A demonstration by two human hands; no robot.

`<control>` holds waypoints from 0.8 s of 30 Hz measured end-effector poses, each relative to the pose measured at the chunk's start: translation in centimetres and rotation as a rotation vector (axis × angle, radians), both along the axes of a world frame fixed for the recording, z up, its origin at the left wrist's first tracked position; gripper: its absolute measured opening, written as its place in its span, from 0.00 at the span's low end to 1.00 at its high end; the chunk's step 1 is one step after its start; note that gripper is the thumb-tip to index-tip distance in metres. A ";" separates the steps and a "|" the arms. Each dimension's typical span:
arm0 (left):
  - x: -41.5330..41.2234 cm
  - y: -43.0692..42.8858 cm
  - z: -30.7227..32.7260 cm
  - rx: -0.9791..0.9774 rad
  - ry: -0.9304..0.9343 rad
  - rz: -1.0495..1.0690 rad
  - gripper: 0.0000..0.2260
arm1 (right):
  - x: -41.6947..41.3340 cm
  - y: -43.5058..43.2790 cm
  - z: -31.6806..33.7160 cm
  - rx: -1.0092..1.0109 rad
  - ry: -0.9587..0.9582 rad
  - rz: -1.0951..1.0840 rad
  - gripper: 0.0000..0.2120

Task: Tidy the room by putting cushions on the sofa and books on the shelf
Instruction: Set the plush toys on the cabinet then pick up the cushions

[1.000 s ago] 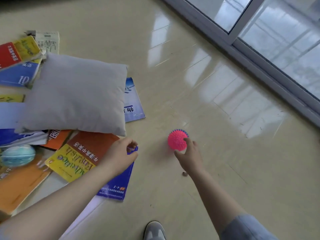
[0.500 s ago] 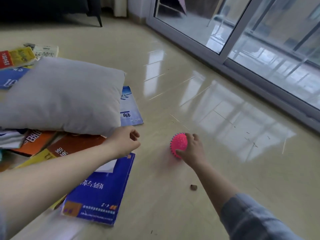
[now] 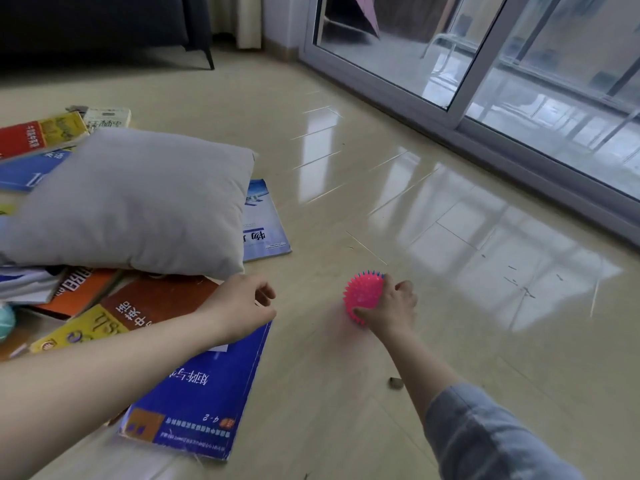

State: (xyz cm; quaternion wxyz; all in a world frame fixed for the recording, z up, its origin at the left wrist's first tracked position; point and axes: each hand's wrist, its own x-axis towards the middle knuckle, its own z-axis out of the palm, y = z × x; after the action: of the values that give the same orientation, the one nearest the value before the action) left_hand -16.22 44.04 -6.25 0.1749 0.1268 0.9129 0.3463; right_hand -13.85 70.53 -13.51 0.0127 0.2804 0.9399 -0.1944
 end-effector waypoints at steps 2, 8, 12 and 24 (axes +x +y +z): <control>0.0 0.1 -0.4 -0.008 0.002 -0.016 0.08 | -0.1 -0.4 -0.3 -0.051 0.039 -0.032 0.41; -0.6 -1.4 -0.4 -0.031 0.001 -0.013 0.08 | -0.5 -2.2 -0.3 -0.178 0.140 0.057 0.42; -1.5 -3.6 0.7 -0.061 0.012 0.000 0.08 | -0.9 -4.5 2.1 -0.204 0.278 0.168 0.43; 0.7 -21.3 2.3 -0.179 0.061 0.267 0.06 | -2.9 -21.7 6.6 -0.415 0.228 0.625 0.40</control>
State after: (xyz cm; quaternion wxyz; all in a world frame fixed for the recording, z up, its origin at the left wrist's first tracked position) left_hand -15.52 22.75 -3.97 0.1100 -0.0010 0.9538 0.2797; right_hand -16.79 48.84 -6.88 0.0234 -0.0514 0.9161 -0.3971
